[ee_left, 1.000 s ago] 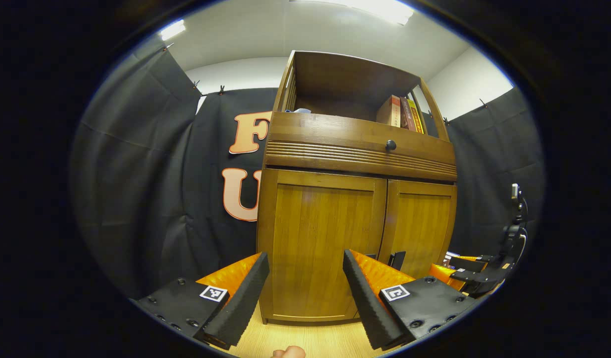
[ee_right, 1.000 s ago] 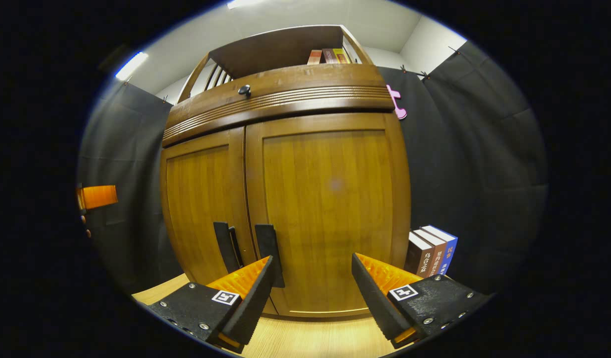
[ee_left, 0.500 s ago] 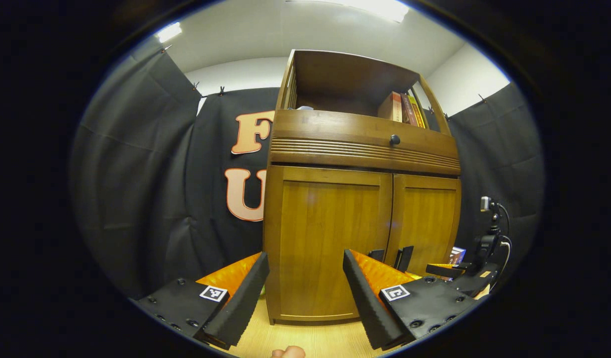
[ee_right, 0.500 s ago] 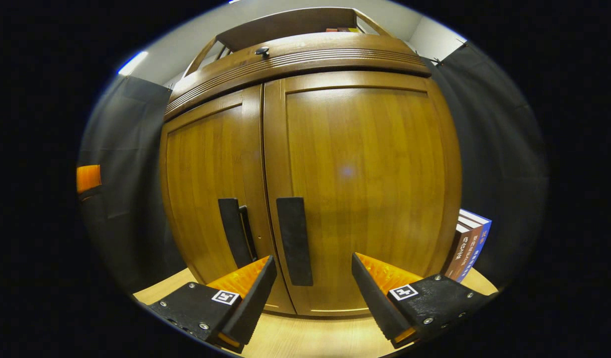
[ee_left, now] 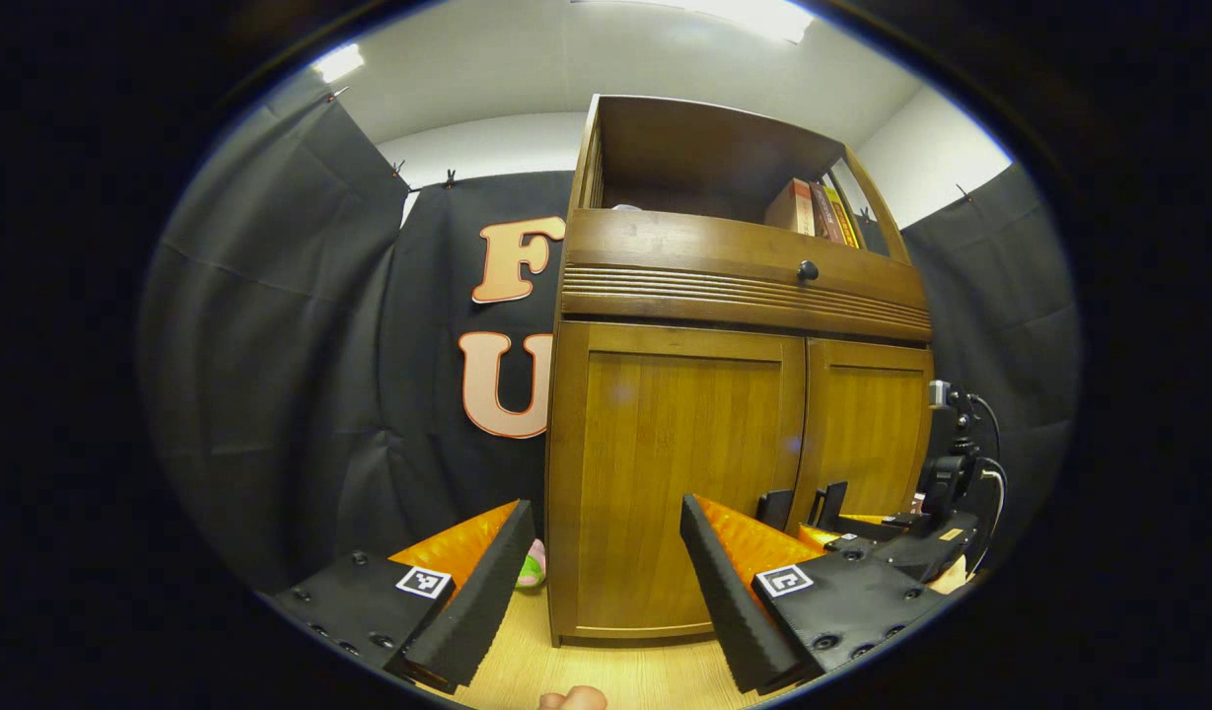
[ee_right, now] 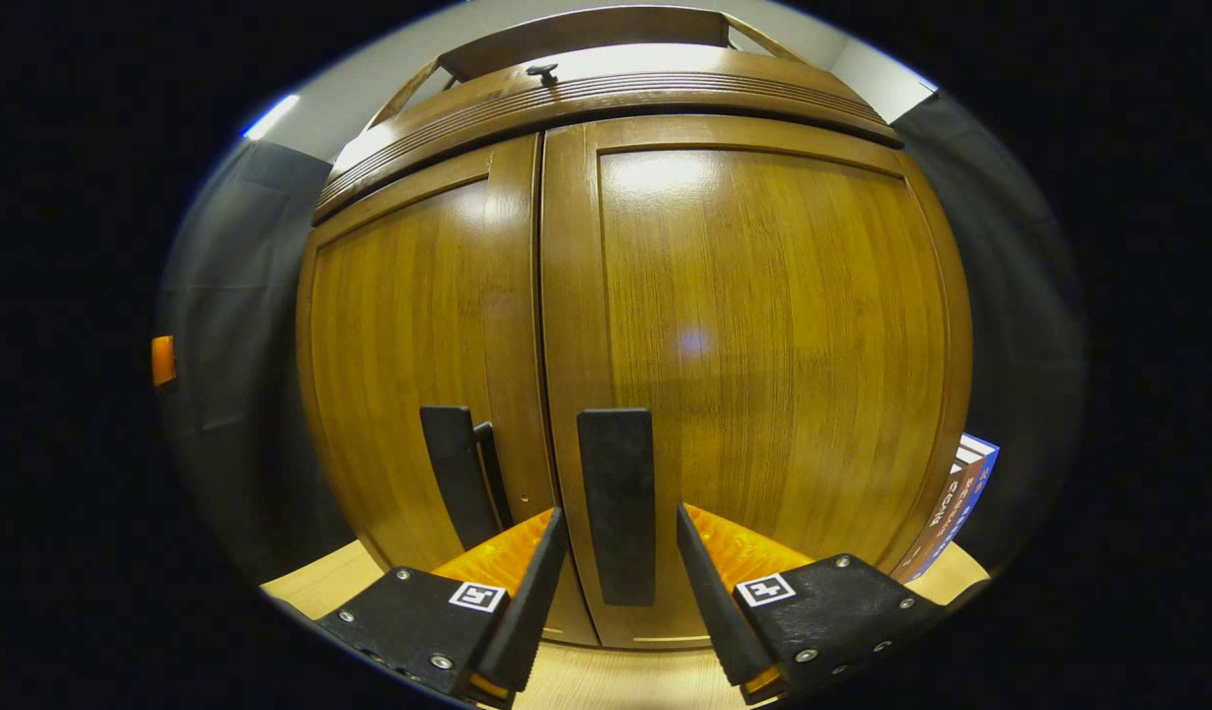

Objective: Open the right door of the double-door shoe cabinet with the right hand, and open the left door with the left hand.

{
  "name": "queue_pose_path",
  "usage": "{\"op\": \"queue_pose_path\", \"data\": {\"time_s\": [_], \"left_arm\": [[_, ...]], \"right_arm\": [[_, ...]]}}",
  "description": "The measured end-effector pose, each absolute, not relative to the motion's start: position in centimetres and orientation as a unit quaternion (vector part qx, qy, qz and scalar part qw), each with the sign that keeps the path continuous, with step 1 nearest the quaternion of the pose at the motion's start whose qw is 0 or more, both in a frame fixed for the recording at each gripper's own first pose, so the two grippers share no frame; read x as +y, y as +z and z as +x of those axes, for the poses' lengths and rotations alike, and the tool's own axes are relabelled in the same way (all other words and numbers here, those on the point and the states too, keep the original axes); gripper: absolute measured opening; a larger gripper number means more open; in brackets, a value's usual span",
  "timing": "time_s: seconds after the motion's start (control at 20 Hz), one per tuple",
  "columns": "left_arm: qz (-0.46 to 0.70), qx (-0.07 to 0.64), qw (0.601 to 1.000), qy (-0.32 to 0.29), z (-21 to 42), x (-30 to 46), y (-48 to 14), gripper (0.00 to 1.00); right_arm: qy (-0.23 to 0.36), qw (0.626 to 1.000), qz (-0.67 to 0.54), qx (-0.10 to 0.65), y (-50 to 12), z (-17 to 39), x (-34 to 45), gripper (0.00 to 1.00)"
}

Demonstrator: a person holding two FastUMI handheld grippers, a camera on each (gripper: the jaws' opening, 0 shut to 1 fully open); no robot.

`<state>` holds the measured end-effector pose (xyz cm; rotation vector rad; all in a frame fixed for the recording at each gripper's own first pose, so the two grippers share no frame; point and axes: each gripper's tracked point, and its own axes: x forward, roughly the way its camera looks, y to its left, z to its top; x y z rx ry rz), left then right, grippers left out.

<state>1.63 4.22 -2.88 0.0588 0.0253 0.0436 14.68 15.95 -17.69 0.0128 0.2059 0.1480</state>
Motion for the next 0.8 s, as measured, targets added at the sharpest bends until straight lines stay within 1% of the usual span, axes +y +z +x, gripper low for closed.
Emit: {"op": "queue_pose_path", "data": {"time_s": [0.05,0.3,0.35,0.4,0.45,0.5,0.55,0.6,0.65,0.8], "left_arm": [[0.028,0.014,0.999,0.022,1.7,4.3,-3.1,0.95],[0.021,0.021,0.999,0.029,2.3,5.2,-3.7,0.96],[0.02,0.023,0.999,0.031,2.4,5.3,-3.9,0.96],[0.02,0.025,0.999,0.031,2.4,5.3,-4.0,0.96],[0.019,0.026,0.999,0.032,2.4,5.3,-4.1,0.96],[0.019,0.027,0.999,0.032,2.3,5.4,-4.2,0.96],[0.018,0.027,0.999,0.032,2.1,5.4,-4.4,0.96],[0.019,0.027,0.999,0.033,2.0,5.5,-4.4,0.95],[0.021,0.028,0.999,0.034,2.1,5.6,-4.4,0.96],[0.021,0.03,0.999,0.04,1.9,5.8,-4.6,0.96]], "right_arm": [[0.071,0.992,0.004,0.101,-17.7,14.9,15.9,0.69],[0.073,0.991,0.014,0.111,-18.1,15.5,16.0,0.34],[0.07,0.991,0.011,0.11,-18.1,15.5,16.0,0.31],[0.07,0.992,0.008,0.108,-18.0,15.5,16.1,0.37],[0.068,0.992,0.003,0.107,-18.0,15.4,16.1,0.36],[0.067,0.992,0.001,0.108,-18.1,15.3,16.0,0.46],[0.065,0.992,0.0,0.107,-18.0,15.1,16.0,0.45],[0.064,0.992,-0.003,0.105,-18.1,14.9,15.9,0.33],[0.065,0.993,-0.007,0.102,-18.1,14.6,15.8,0.32],[0.069,0.993,-0.005,0.095,-17.8,13.5,15.6,0.31]]}}
